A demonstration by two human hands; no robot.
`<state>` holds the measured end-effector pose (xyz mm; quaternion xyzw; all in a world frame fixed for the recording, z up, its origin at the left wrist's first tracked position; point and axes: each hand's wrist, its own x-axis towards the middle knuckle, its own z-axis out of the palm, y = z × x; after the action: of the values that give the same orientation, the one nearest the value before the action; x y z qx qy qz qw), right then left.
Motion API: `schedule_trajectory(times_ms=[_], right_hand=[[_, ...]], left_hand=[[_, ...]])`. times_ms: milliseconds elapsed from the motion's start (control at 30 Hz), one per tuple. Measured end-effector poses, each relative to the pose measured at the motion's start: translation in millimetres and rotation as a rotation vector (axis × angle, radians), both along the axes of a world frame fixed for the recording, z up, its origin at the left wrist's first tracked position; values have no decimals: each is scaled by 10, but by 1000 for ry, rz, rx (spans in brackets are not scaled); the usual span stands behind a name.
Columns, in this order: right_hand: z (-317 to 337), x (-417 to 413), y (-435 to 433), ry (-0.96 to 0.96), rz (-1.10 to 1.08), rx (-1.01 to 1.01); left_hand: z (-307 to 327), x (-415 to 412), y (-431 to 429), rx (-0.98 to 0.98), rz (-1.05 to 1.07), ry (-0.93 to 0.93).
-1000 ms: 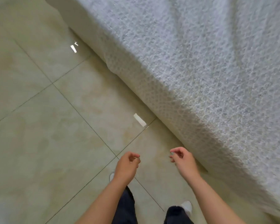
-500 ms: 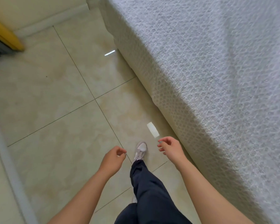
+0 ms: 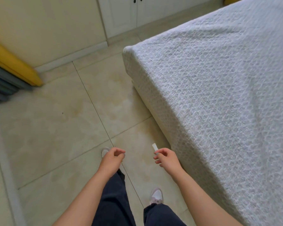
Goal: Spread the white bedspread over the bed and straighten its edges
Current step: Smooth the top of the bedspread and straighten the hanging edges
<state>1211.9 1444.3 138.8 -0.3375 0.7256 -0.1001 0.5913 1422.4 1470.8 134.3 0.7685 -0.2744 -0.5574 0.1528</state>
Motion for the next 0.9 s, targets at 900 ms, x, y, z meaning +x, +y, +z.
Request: schedule_trajectory(times_ms=[900], right_hand=[[-943, 1866, -4164, -176, -809, 148]], left_hand=[[-802, 1349, -5140, 27, -516, -18]])
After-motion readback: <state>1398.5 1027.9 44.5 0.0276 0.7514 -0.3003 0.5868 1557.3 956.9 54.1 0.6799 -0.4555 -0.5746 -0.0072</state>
